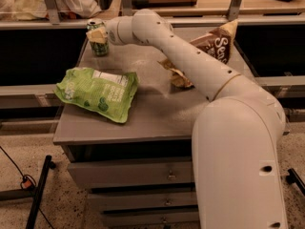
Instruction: Knock green can over
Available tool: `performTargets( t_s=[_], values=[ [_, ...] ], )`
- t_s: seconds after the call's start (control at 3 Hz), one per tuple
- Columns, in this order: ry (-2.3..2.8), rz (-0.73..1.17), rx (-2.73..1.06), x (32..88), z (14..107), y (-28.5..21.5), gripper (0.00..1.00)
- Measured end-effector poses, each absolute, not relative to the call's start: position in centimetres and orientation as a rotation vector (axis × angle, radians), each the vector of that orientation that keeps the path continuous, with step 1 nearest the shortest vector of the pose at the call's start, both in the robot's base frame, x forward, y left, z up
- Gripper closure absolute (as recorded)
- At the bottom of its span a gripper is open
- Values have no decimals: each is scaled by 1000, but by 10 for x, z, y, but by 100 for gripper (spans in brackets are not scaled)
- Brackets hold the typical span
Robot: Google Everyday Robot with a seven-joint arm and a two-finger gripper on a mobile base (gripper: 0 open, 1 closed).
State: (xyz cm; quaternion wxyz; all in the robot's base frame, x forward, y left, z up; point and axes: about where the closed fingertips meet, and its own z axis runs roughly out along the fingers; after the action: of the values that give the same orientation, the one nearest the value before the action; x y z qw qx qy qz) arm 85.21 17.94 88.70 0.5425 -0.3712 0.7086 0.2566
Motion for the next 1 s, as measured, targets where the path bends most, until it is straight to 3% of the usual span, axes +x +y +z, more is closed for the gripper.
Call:
performTargets(
  t_s=[0.67,1.0],
  values=[
    [1667,670,-874,849,919,166,100],
    [1633,771,-939,840,933,163,100]
  ],
)
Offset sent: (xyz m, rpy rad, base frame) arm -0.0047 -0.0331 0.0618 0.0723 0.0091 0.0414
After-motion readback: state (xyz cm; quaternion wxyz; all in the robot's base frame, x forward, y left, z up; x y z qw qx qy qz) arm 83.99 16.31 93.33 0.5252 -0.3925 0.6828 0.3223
